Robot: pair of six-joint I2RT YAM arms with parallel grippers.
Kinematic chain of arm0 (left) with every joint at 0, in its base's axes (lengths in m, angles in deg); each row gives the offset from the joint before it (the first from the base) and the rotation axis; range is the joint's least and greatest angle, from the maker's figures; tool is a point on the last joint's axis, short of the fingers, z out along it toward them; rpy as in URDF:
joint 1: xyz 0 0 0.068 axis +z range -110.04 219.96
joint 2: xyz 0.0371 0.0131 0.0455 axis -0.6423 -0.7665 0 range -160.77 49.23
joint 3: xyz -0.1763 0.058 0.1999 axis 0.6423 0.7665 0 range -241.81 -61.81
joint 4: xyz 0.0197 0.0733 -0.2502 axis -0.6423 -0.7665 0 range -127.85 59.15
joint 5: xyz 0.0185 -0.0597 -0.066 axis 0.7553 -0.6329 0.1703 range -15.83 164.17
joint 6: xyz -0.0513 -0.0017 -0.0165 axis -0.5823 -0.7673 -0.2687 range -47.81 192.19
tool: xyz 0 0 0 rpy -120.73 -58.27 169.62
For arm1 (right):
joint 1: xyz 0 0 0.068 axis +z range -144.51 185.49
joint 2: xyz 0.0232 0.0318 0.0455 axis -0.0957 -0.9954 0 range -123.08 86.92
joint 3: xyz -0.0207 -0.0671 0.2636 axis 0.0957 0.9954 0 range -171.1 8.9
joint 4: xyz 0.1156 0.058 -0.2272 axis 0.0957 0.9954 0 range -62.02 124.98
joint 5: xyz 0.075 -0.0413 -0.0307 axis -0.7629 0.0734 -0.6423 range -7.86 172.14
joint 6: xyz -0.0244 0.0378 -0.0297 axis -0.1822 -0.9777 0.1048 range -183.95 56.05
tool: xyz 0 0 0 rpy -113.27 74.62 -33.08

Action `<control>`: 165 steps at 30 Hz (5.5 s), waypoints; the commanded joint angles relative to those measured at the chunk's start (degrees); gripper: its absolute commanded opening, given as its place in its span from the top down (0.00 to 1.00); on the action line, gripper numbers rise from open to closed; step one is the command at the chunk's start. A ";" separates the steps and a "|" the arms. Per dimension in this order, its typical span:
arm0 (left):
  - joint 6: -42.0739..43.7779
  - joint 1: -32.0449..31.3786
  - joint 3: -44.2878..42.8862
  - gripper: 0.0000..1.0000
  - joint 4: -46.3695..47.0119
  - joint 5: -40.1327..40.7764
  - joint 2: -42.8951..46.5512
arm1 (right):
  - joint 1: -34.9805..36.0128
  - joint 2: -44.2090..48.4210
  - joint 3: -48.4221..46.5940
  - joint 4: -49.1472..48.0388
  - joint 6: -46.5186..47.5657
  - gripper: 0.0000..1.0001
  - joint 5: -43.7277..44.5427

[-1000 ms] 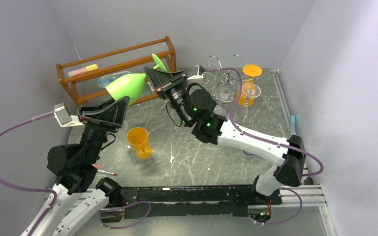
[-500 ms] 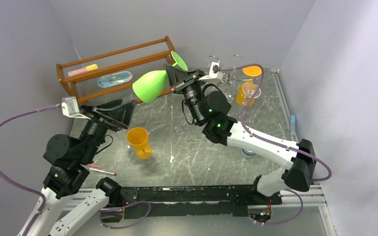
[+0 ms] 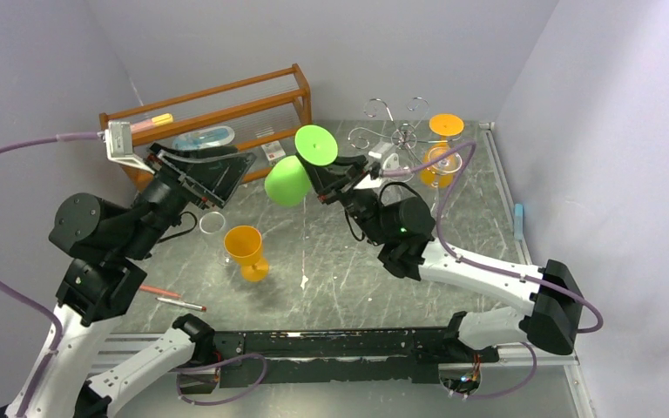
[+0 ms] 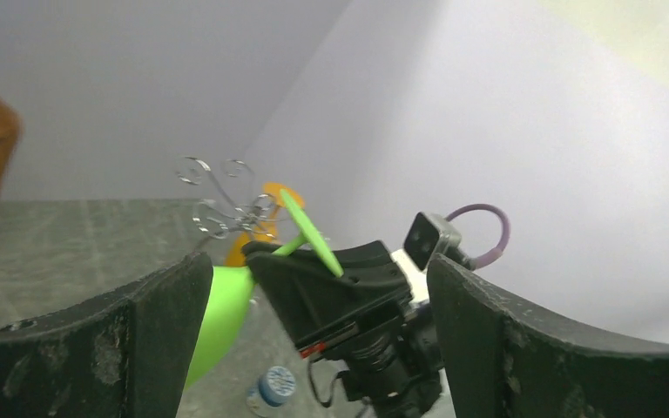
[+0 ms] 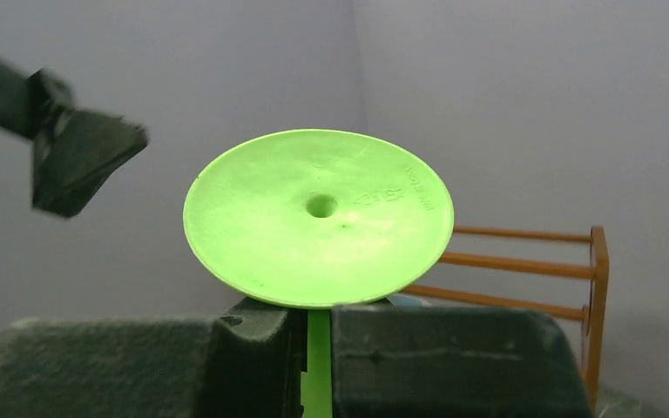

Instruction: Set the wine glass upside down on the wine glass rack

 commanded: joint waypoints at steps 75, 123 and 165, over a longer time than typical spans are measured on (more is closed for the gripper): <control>-5.28 0.30 13.62 0.95 18.21 -5.83 2.84 | -0.84 4.27 -17.93 40.86 -37.43 0.43 -14.83; 3.60 0.29 13.79 0.03 3.28 2.38 4.17 | -37.35 -8.88 -29.16 33.28 -43.43 1.00 -19.81; 1.83 0.34 12.79 0.09 -3.12 4.49 2.19 | -49.68 -4.87 -24.75 58.38 -62.15 1.00 -21.08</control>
